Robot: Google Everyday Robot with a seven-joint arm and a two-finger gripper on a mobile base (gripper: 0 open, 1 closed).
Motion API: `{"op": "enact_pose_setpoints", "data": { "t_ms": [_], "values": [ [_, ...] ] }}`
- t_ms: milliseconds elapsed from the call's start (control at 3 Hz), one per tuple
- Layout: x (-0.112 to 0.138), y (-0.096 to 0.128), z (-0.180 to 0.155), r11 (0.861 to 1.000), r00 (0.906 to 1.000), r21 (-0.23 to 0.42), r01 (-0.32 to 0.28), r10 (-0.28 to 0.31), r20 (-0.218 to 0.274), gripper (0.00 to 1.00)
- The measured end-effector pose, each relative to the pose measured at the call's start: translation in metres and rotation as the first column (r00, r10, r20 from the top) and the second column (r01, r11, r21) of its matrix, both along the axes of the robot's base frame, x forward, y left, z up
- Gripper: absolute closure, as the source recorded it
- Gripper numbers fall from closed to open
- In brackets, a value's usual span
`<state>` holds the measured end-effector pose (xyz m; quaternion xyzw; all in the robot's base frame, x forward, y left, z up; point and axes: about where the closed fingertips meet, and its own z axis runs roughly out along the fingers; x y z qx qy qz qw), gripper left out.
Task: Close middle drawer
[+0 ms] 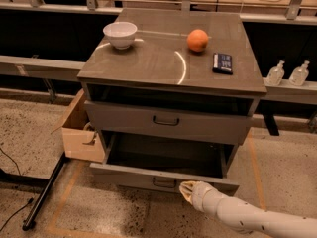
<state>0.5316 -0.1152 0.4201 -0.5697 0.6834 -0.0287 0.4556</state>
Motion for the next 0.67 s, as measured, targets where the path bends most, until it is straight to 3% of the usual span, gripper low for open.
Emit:
{"op": "enact_pose_setpoints", "data": {
  "t_ms": [667],
  "values": [
    [0.040,0.003,-0.014,0.998,0.9986,-0.064,-0.016,0.019,0.050,1.00]
  ]
}}
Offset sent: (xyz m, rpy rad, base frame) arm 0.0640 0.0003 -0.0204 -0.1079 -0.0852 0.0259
